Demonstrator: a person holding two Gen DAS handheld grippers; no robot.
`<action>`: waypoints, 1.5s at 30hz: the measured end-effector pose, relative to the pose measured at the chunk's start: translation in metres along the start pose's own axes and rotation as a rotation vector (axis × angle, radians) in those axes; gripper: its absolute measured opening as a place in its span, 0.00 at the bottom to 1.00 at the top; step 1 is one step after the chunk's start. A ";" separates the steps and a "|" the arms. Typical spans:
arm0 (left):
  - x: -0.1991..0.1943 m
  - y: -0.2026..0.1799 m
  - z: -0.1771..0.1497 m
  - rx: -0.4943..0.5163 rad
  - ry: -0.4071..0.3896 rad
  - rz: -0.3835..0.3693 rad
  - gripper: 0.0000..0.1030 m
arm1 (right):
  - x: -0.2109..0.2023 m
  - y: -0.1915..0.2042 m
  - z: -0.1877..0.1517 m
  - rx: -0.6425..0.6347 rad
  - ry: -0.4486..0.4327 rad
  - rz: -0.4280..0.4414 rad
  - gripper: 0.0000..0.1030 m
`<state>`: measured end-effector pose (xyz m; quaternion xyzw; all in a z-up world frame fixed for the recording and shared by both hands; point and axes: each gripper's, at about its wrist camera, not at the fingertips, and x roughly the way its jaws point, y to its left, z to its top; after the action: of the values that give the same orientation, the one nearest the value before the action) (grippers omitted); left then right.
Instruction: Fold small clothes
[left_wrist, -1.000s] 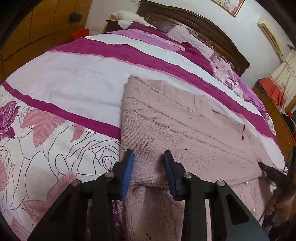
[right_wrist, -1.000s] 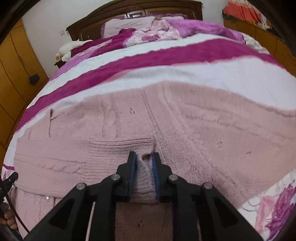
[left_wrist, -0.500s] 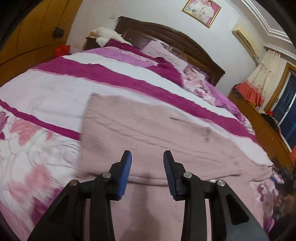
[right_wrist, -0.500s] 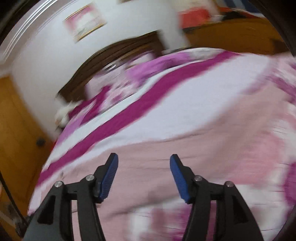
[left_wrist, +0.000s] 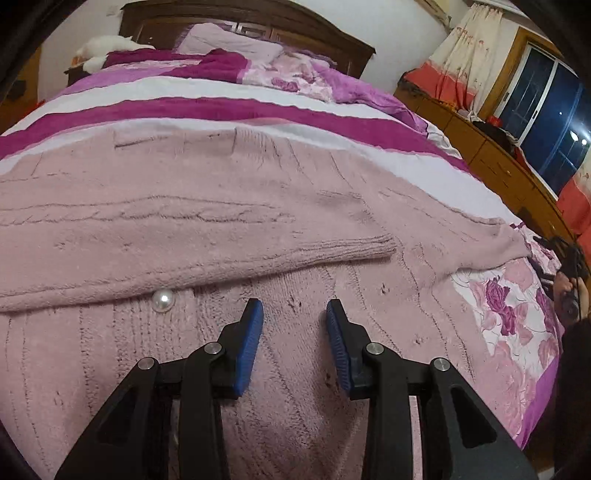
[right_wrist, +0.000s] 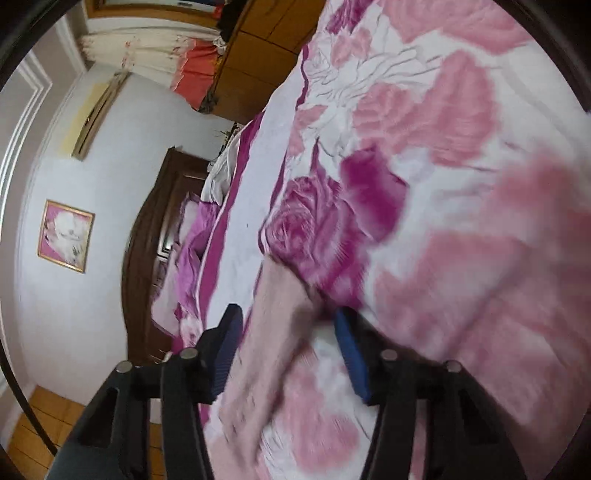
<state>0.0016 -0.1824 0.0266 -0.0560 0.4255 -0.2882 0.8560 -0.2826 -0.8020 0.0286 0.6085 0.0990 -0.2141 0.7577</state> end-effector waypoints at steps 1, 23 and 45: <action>-0.002 0.004 0.000 -0.015 -0.005 -0.012 0.11 | 0.004 0.002 0.002 -0.010 0.000 -0.005 0.41; 0.000 0.046 -0.011 -0.204 -0.046 -0.238 0.11 | 0.100 0.182 -0.315 -0.990 0.423 -0.011 0.07; 0.090 -0.063 0.069 -0.442 0.247 -0.533 0.39 | -0.009 0.105 -0.263 -0.484 -0.041 -0.143 0.70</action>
<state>0.0686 -0.2942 0.0290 -0.3134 0.5480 -0.4069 0.6602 -0.2144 -0.5286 0.0613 0.3964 0.1745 -0.2495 0.8661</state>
